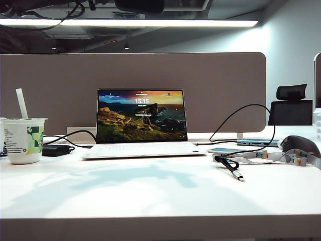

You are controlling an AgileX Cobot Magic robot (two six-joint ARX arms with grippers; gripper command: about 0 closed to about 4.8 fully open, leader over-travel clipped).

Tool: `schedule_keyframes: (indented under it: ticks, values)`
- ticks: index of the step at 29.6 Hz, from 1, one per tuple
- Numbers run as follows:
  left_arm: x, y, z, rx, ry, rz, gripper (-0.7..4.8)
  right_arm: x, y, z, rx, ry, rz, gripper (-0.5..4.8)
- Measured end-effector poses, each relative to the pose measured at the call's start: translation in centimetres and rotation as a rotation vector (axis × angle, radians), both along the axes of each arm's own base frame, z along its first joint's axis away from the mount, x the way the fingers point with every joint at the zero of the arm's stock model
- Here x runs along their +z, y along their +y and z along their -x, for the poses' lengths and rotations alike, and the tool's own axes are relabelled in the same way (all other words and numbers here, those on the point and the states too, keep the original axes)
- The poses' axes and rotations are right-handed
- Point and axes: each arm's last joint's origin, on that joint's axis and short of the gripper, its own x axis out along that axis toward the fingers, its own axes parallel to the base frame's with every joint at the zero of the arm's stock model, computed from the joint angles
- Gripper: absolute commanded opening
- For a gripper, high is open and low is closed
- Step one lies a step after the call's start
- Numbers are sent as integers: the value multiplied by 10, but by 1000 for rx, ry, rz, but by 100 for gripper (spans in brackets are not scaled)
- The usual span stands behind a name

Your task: Pick up the black phone, pick up the charger plug, insert the charger plug into the phone's charging port, and finally place the connected phone back on the desk.

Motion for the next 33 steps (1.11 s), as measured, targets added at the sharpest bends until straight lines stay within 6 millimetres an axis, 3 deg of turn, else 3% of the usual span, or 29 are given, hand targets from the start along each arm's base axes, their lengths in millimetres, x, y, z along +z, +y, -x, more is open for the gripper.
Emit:
schedule_keyframes:
  ticks: [8, 13, 18, 33]
  values:
    - [-5, -23, 5, 66, -53, -19, -6, 16, -11, 34, 12, 95, 32, -5]
    - [-12, -38, 8, 74, -54, -67, -6, 16, 0, 45, 86, 125, 80, -5]
    - [-12, -47, 13, 84, -81, -63, -6, 8, 5, 48, 119, 153, 137, -5]
    - [-10, -45, 13, 103, -68, -53, -6, 7, 5, 49, 70, 169, 173, -5]
